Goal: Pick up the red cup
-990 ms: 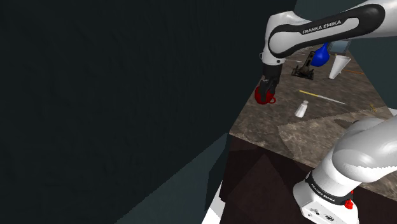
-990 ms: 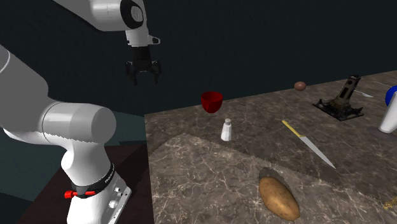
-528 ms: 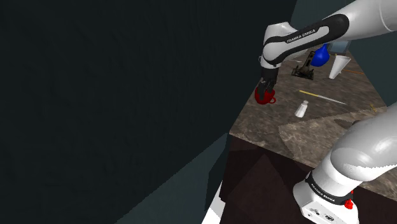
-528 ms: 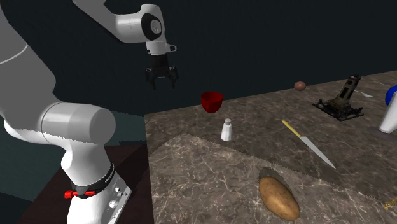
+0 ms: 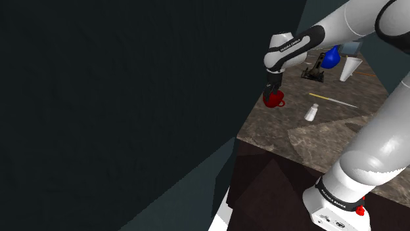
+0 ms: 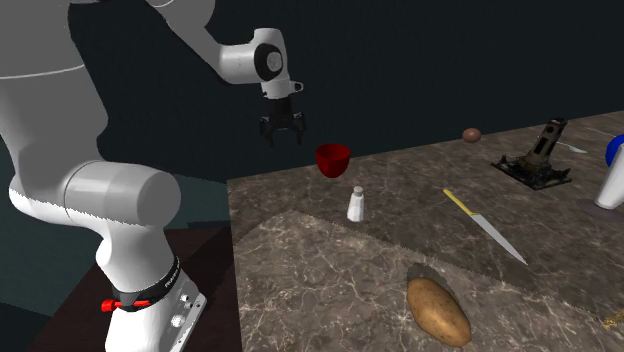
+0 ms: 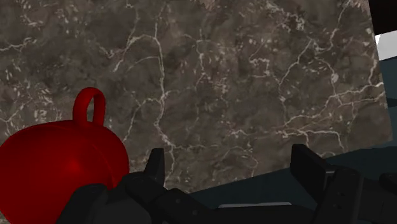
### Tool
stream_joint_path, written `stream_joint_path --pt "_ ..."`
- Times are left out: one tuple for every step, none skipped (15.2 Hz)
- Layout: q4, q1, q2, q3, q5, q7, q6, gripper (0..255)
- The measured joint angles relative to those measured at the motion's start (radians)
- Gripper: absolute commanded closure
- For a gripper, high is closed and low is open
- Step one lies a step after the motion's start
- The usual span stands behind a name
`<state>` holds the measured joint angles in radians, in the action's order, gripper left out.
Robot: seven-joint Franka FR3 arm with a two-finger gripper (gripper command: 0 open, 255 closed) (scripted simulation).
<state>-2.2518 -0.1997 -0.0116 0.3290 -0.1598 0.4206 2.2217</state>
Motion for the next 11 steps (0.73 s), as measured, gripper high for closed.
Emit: stream_joint_path --pt "0.026 -0.008 -0.036 0.008 0.009 0.019 0.017 0" --pt "0.047 -0.015 -0.071 0.013 0.019 0.034 0.036 0" --pt "0.081 -0.024 -0.108 0.017 0.031 0.051 0.045 0" --pt "0.108 -0.032 -0.145 0.02 0.043 0.066 0.06 0" --pt "0.133 -0.042 -0.174 0.023 0.052 0.082 0.071 0" --pt "0.152 -0.049 -0.2 0.025 0.06 0.092 0.083 0" --pt "0.185 -0.059 -0.235 0.025 0.073 0.106 0.091 0" --pt "0.221 -0.074 -0.272 0.026 0.087 0.126 0.099 0" --pt "0.251 -0.087 -0.307 0.025 0.1 0.141 0.11 0" --pt "0.275 -0.097 -0.332 0.025 0.108 0.152 0.114 0" --pt "0.287 -0.103 -0.351 0.023 0.115 0.159 0.122 0"
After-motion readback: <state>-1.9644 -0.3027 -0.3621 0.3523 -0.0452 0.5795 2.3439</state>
